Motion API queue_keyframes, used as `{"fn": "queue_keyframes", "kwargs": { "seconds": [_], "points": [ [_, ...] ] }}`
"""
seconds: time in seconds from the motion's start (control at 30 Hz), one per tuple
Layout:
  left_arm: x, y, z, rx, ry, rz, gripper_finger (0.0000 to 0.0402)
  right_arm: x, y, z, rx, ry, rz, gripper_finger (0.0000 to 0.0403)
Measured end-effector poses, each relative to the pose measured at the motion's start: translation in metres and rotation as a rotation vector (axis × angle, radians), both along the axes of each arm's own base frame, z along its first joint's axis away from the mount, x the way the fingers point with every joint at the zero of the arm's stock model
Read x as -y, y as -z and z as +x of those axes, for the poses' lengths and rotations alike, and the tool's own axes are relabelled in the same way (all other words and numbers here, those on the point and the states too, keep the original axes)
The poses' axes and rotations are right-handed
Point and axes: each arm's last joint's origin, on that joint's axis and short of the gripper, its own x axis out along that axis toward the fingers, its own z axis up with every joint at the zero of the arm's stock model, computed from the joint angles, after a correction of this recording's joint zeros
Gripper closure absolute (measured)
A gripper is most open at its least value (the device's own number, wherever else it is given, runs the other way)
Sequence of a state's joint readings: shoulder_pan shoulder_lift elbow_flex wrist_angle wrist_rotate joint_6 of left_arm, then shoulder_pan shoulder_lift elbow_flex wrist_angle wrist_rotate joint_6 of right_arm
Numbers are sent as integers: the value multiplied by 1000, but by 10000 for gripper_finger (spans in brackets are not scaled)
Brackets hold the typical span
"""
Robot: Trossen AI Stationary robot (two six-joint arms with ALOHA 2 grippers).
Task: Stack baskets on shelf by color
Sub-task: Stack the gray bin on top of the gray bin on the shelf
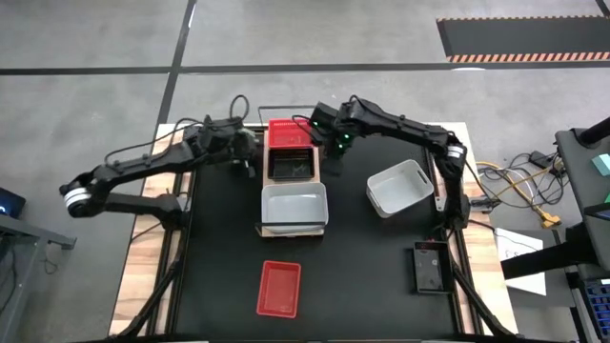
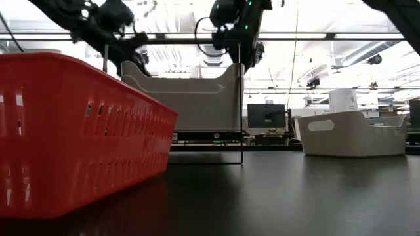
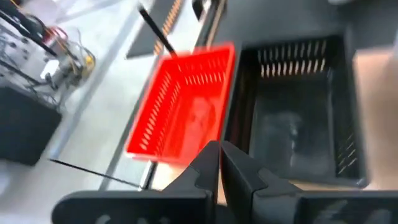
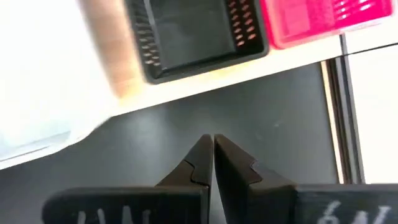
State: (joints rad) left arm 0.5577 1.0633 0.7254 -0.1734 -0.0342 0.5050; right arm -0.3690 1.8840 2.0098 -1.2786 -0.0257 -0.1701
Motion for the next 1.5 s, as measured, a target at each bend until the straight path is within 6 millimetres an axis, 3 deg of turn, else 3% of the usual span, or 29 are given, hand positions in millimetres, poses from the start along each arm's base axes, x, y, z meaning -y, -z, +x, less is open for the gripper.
{"fn": "queue_keyframes", "kwargs": {
  "seconds": [0.2, 0.4, 0.5, 0.6, 0.87, 1.07, 1.27, 1.5],
  "points": [
    [23, -24, -14, 140, 39, 31, 401, -31, -13, -22, 20, 42, 28, 394],
    [41, -38, -23, 244, 93, 46, 401, -56, -8, -53, -9, 132, 79, 394],
    [47, -44, -24, 312, 122, 68, 401, -68, -3, -73, -61, 116, 189, 386],
    [51, -43, -23, 352, 139, 65, 401, -76, 5, -92, -152, 210, 274, 362],
    [52, -45, -22, 403, 150, 91, 401, -80, 35, -115, -266, 546, 254, 275],
    [52, -40, -22, 387, 149, 85, 401, -84, 53, -126, -404, 230, 218, 229],
    [52, -39, -22, 380, 148, 84, 402, -92, 74, -139, -517, -78, 216, 221],
    [52, -39, -22, 377, 149, 86, 402, -100, 101, -152, -618, -156, 209, 224]
  ]
}}
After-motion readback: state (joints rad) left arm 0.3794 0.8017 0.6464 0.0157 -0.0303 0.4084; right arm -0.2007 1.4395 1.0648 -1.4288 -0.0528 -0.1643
